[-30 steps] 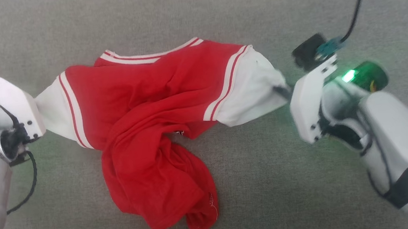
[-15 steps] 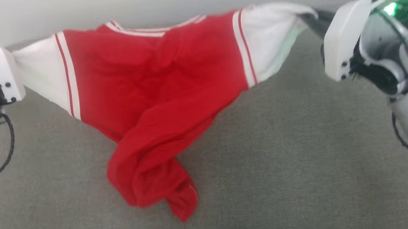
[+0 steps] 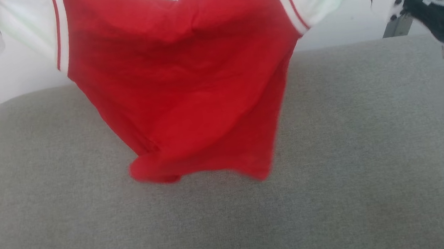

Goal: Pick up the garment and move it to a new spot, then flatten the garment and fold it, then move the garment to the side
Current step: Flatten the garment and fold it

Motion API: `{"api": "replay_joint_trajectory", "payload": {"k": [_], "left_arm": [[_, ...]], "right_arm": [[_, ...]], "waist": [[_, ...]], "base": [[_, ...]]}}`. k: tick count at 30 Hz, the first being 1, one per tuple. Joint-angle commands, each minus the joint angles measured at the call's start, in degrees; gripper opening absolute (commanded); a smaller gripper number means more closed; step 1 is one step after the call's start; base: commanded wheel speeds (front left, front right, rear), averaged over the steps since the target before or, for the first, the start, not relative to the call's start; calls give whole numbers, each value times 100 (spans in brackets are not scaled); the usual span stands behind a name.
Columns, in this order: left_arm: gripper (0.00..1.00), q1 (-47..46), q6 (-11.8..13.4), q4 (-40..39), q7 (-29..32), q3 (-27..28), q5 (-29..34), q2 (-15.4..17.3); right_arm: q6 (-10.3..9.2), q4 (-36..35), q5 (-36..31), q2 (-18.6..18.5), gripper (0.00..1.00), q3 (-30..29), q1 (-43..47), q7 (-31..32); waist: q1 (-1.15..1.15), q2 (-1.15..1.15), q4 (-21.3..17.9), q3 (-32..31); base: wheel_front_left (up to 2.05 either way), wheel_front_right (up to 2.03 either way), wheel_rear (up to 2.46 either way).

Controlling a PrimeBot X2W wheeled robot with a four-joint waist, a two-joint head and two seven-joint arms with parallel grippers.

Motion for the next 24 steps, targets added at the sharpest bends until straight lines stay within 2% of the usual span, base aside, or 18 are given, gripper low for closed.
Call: {"api": "replay_joint_trajectory", "payload": {"k": [1,10,14,19,24], "left_arm": [[0,-83,39,-36,7,15,7,-24],[0,-348,197,-266,113,65,-47,-30],[0,-450,161,-344,-64,70,-27,-104],[0,-772,219,-223,-423,153,6,-281],[0,-1440,166,33,-925,174,177,-485]], "right_arm": [[-1,24,13,28,0,-10,-101,-78],[-1,355,8,172,0,-77,-596,-337],[-1,578,-19,222,0,8,-791,-553],[-2,994,-66,267,0,-22,-1254,-1191],[-1,1571,-425,264,0,118,-1963,-1915]], "waist": [[0,0,-34,-59],[0,0,-162,-39],[0,0,-220,158],[0,0,-281,656],[0,0,-315,1290]], "base": [[0,0,0],[0,0,0],[0,0,0],[0,0,0],[0,0,0]]}}
